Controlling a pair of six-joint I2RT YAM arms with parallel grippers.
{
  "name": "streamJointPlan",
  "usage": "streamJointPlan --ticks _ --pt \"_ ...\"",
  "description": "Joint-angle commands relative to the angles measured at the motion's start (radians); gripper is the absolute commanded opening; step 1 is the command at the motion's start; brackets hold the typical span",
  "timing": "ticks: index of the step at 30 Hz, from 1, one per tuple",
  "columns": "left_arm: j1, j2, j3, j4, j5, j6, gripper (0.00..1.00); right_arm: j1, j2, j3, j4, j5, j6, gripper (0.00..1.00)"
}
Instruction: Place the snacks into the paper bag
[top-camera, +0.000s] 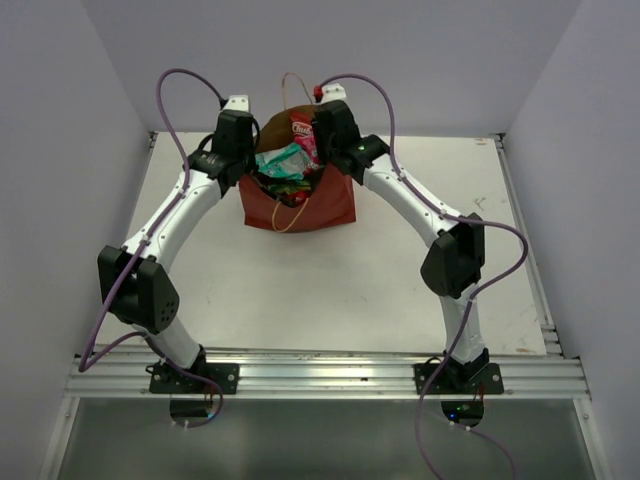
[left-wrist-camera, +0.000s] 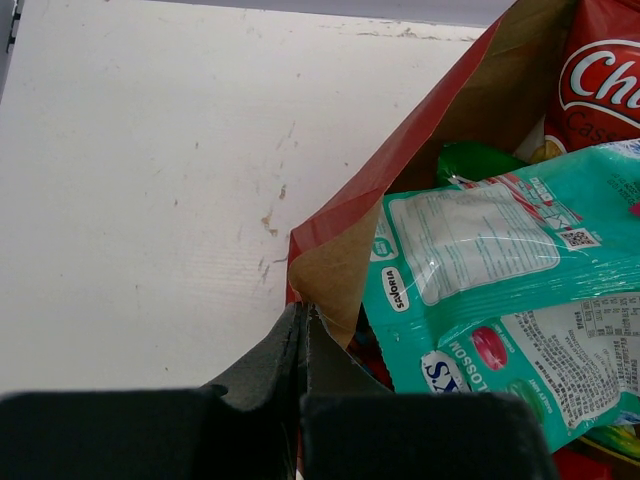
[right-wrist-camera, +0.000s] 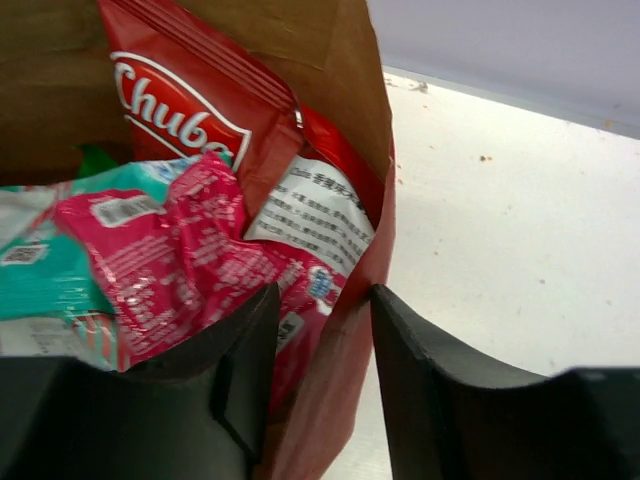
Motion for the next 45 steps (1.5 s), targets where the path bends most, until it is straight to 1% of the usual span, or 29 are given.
streamJointPlan --ticks 1,2,3,5,8,10,11,12,14,16,17,19,21,24,26,32,34,35,36,39,42,44,45 --pt "0.008 -0.014 -0.009 0.032 -0.004 0.008 0.00 -0.002 -0.012 -0.007 -0.047 0.088 0.002 0.43" --pt "0.008 -0.014 -0.011 0.033 -0.007 0.008 0.00 -0.002 -0.015 -0.010 -0.052 0.097 0.007 0.35" --pt "0.008 -0.014 -0.012 0.033 -0.011 0.008 0.00 -0.004 -0.021 -0.020 -0.057 0.105 0.006 0.24" --pt "0.008 -0.014 -0.011 0.030 -0.034 0.006 0.00 -0.004 -0.041 -0.027 -0.064 0.113 0.001 0.20" --pt "0.008 -0.022 -0.008 0.024 -0.069 -0.004 0.00 -0.005 -0.067 -0.022 -0.084 0.123 -0.004 0.20" --pt "0.006 -0.028 0.002 0.022 -0.076 -0.008 0.00 -0.004 -0.078 -0.007 -0.106 0.126 -0.010 0.17" --pt "0.006 -0.029 0.009 0.013 -0.082 -0.012 0.00 -0.002 -0.090 -0.001 -0.115 0.131 -0.014 0.15" --pt "0.002 -0.032 0.020 0.007 -0.086 -0.015 0.00 -0.002 -0.095 0.019 -0.126 0.130 -0.013 0.07" --pt "-0.010 -0.049 0.034 -0.010 -0.125 -0.021 0.00 -0.002 -0.104 0.050 -0.175 0.123 -0.016 0.00" --pt "-0.049 -0.077 0.057 -0.037 -0.178 -0.030 0.00 0.005 -0.114 0.098 -0.224 0.107 -0.022 0.00" --pt "-0.065 -0.089 0.061 -0.045 -0.233 -0.034 0.00 0.019 -0.139 0.110 -0.235 0.105 -0.036 0.00" --pt "-0.124 -0.136 0.069 -0.054 -0.286 -0.044 0.00 0.035 -0.165 0.145 -0.276 0.119 -0.050 0.00" --pt "-0.173 -0.160 0.078 -0.083 -0.301 -0.084 0.00 0.058 -0.196 0.200 -0.319 0.137 -0.050 0.00" --pt "-0.219 -0.186 0.103 -0.178 -0.324 -0.144 0.00 0.085 -0.234 0.257 -0.458 0.157 -0.038 0.00" --pt "-0.245 -0.215 0.092 -0.225 -0.343 -0.173 0.00 0.104 -0.265 0.250 -0.501 0.176 -0.010 0.00" --pt "-0.355 -0.276 0.049 -0.393 -0.361 -0.300 0.00 0.154 -0.429 0.064 -0.624 0.208 0.122 0.00" --pt "-0.392 -0.295 0.042 -0.433 -0.361 -0.330 0.00 0.159 -0.496 -0.045 -0.650 0.205 0.178 0.00" --pt "-0.405 -0.298 0.040 -0.447 -0.364 -0.358 0.00 0.160 -0.525 -0.094 -0.650 0.197 0.196 0.00" --pt "-0.427 -0.296 0.038 -0.461 -0.364 -0.371 0.00 0.160 -0.550 -0.197 -0.634 0.191 0.205 0.00" --pt "-0.452 -0.283 0.037 -0.539 -0.378 -0.425 0.00 0.159 -0.621 -0.363 -0.592 0.163 0.234 0.00" --pt "-0.455 -0.270 0.031 -0.603 -0.370 -0.461 0.00 0.159 -0.633 -0.442 -0.574 0.139 0.259 0.00" --pt "-0.455 -0.281 -0.003 -0.576 -0.325 -0.451 0.00 0.160 -0.644 -0.488 -0.557 0.122 0.269 0.00" --pt "-0.455 -0.285 -0.015 -0.559 -0.311 -0.449 0.03 0.160 -0.645 -0.500 -0.539 0.117 0.269 0.00"
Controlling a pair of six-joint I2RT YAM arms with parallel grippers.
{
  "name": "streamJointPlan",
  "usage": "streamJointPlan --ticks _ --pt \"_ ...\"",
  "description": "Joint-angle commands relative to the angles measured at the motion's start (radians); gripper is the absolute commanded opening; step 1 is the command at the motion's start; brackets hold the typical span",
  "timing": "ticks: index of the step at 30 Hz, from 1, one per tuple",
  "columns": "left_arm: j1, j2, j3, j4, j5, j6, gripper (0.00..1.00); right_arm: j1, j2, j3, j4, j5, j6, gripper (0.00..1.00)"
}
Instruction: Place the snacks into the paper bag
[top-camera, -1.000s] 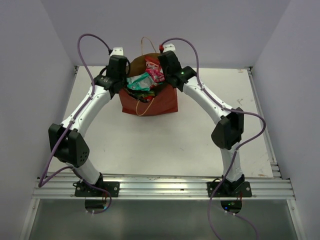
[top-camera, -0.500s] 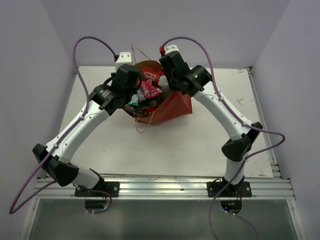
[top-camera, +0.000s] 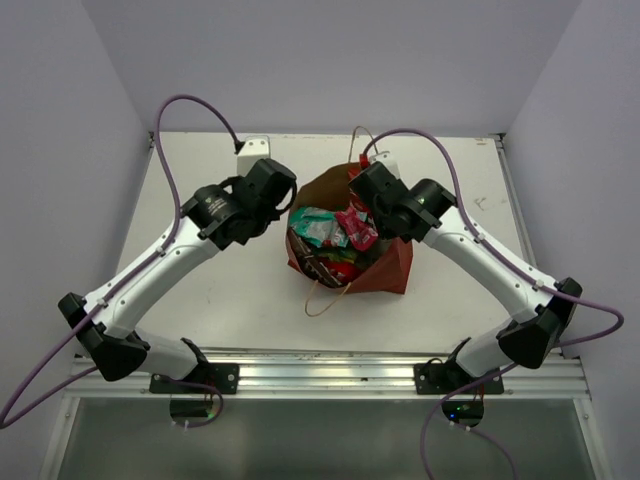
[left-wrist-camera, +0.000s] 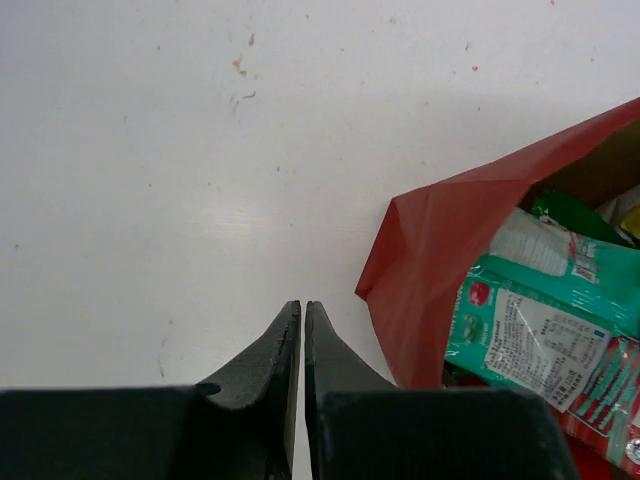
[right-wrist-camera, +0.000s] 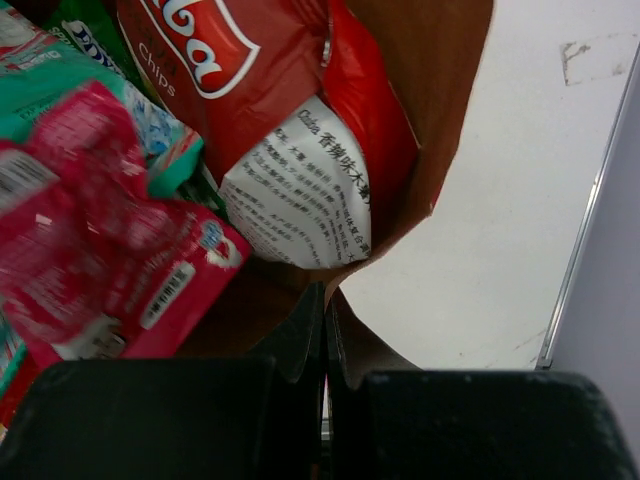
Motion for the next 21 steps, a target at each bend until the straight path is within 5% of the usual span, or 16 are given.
streamJointPlan --ticks 1,2,5,10,21 --pt "-0.004 -0.017 -0.053 0.000 0.044 -0.053 0.11 0.005 -0.040 -0.030 0.121 -0.020 0.048 0.00" --pt "-0.004 -0.020 -0.061 0.014 0.057 -0.044 0.29 0.004 -0.043 -0.045 0.127 -0.022 0.048 0.00" --pt "-0.005 -0.032 -0.086 0.061 0.103 -0.027 0.47 0.005 -0.037 -0.062 0.137 -0.031 0.048 0.00" --pt "-0.010 -0.070 -0.100 0.126 0.141 -0.013 0.53 0.005 -0.032 -0.076 0.146 -0.045 0.048 0.00" --pt "-0.025 -0.054 -0.133 0.298 0.230 0.059 0.49 0.005 -0.021 -0.088 0.144 -0.056 0.055 0.00"
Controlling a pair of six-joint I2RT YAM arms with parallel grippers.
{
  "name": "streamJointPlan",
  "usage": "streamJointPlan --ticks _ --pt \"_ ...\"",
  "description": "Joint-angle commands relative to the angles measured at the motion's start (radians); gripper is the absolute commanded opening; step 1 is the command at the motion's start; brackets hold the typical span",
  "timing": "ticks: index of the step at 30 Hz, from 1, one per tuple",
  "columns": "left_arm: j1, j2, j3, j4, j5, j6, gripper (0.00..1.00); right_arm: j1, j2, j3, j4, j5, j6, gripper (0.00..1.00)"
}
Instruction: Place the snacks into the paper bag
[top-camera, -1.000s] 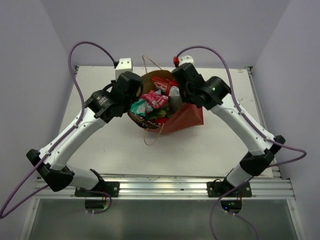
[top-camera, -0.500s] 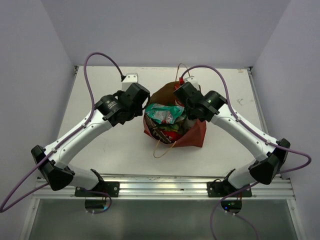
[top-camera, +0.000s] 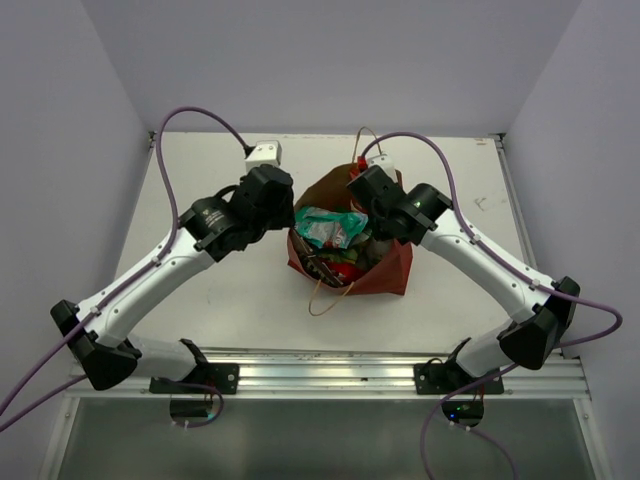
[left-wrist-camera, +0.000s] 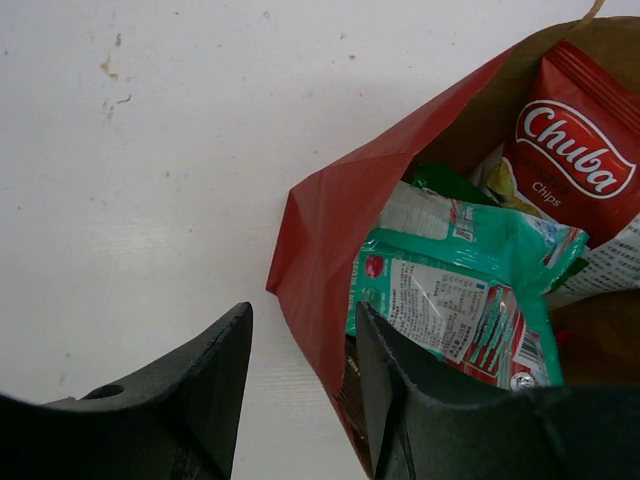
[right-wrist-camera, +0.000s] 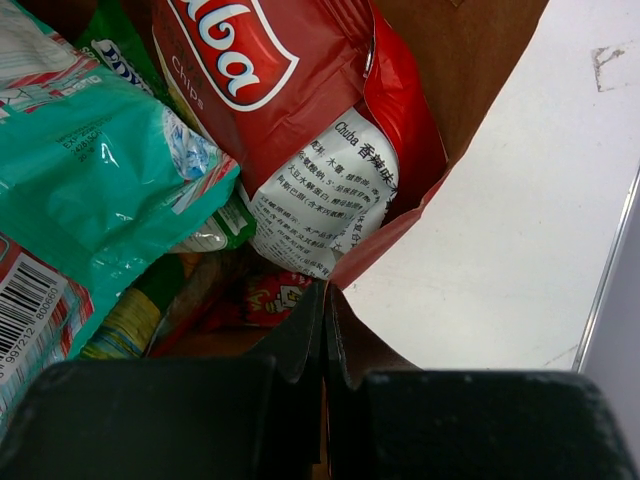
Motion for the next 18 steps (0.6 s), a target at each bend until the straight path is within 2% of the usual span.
streamJointPlan --ticks 1,7,10,11,12,18 --pt "-0.006 0.022 -0.012 0.116 0.065 0.048 0.49 0.005 -0.020 -0.005 0.057 -0.032 0.037 0.00" --pt "-0.005 0.068 -0.017 0.141 0.105 0.091 0.47 0.005 -0.020 -0.011 0.058 -0.031 0.045 0.00" --pt "-0.006 0.095 -0.018 0.127 0.096 0.105 0.27 0.004 -0.021 -0.016 0.063 -0.031 0.049 0.00" --pt "-0.003 0.102 -0.018 0.122 0.091 0.108 0.10 0.005 -0.020 -0.023 0.065 -0.034 0.052 0.00" --pt "-0.005 0.114 -0.023 0.113 0.085 0.109 0.01 0.005 -0.021 -0.028 0.068 -0.035 0.051 0.00" --pt "-0.005 0.076 -0.002 0.050 -0.031 0.083 0.00 0.005 -0.018 0.012 0.043 -0.035 0.049 0.00"
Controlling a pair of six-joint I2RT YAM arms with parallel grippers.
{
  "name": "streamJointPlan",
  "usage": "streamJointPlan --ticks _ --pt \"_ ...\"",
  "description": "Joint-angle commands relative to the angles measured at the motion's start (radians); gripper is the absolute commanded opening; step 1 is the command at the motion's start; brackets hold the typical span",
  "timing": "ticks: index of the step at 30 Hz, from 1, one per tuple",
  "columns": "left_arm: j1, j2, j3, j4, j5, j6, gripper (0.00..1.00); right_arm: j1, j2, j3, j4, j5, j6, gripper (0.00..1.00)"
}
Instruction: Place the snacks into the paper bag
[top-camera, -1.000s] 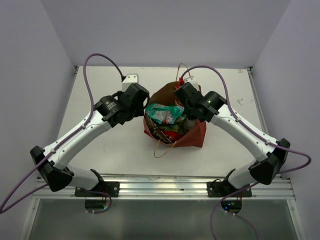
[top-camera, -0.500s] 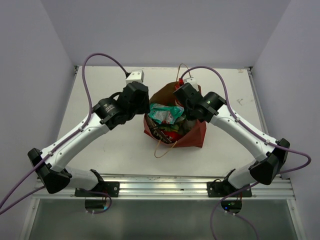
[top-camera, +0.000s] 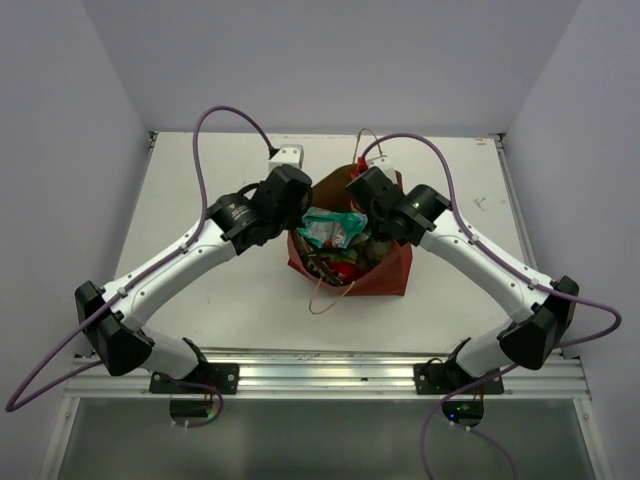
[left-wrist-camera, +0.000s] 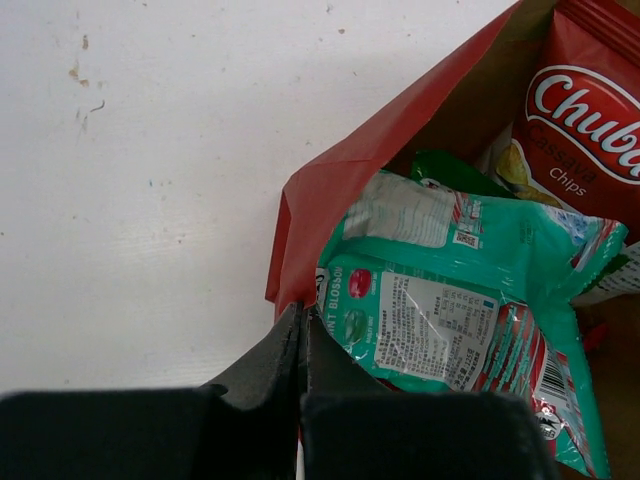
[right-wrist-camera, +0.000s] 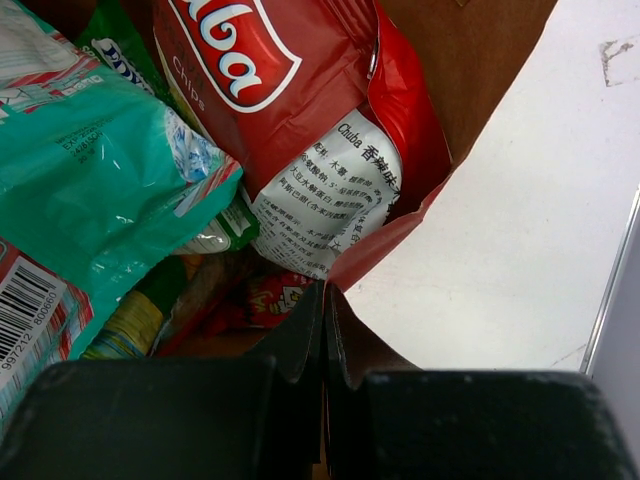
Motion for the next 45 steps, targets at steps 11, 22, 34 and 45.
streamJointPlan --ticks 11,22,34,45 --pt "-0.030 -0.044 0.233 -0.300 -0.156 -0.121 0.00 0.011 0.000 0.093 -0.003 -0.046 0.032 0.00" --pt "-0.032 -0.039 0.156 -0.361 -0.125 -0.159 0.00 0.016 0.033 0.052 0.003 -0.075 0.049 0.00" --pt "-0.032 -0.062 0.343 -0.032 -0.607 0.180 0.96 0.019 -0.062 0.267 0.103 0.109 -0.023 0.75" --pt "0.391 -0.015 0.282 0.297 -0.272 0.355 0.99 -0.019 -0.117 0.289 0.038 0.661 -0.149 0.79"
